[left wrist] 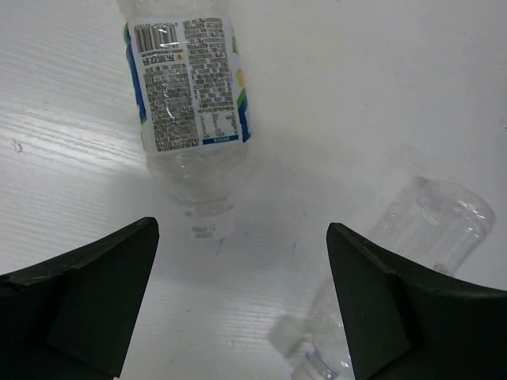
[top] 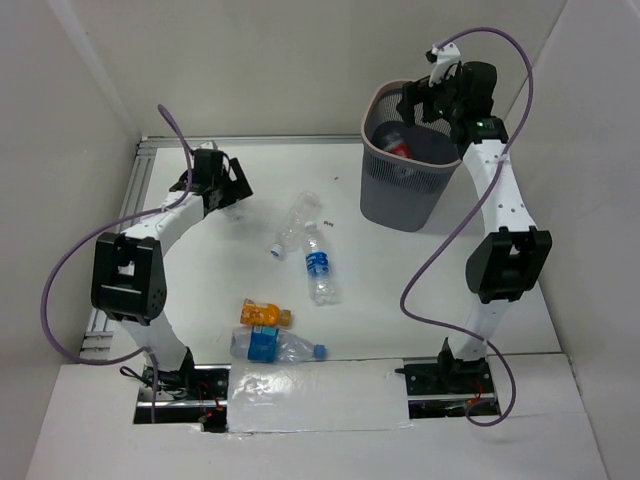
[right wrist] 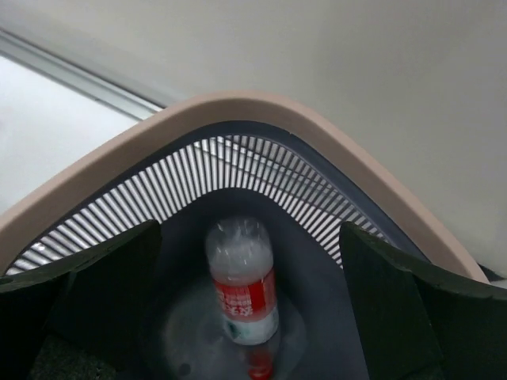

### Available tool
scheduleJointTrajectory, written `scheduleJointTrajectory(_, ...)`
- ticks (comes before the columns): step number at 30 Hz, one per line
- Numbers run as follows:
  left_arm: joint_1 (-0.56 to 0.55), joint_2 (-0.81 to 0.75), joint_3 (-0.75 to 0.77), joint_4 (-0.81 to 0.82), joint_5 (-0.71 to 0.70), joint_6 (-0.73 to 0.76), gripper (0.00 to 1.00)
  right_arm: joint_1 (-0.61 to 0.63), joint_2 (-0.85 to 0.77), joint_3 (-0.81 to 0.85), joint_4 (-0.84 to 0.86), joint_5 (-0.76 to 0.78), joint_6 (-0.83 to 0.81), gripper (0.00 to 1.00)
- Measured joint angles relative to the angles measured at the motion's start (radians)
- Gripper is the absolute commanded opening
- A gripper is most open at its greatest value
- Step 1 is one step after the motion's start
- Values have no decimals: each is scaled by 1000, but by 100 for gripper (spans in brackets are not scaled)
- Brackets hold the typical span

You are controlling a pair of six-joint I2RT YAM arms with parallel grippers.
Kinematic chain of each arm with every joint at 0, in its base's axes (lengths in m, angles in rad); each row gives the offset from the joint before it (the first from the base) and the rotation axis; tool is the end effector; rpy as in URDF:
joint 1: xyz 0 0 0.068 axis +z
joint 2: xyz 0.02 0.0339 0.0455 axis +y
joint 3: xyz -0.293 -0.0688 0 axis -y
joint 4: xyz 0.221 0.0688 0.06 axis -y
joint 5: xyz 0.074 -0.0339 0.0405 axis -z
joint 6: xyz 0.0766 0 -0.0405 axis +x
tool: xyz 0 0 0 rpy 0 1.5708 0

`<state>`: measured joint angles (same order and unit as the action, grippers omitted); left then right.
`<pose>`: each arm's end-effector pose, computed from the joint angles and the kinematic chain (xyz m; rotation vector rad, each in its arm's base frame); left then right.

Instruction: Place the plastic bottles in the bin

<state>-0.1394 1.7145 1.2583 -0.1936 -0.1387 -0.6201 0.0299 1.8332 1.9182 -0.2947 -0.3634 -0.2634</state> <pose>0.4036 -0.0459 0.2693 -0.6041 2.1428 -0.2656 0.4525 0.0408 0.4447 -0.5132 1.6931 0.1543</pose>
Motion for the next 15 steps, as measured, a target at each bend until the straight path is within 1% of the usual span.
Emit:
scheduleJointTrajectory(3,-1,50,21,-18,-46,20,100,-33,-2,30,-42,-74,5,100)
scheduleJointTrajectory(6,-2,102,52,-28,-96,38,100,-69,-41,26,-59,-153,9,100)
scheduleJointTrajectory(10,-5,169,107,-34,-153,72,100,-96,-168,-80,-72,-217,5,100)
scheduleJointTrajectory(15,-7,283,224,-34,-201,127,100,-71,-331,-212,-82,-270,-1,100)
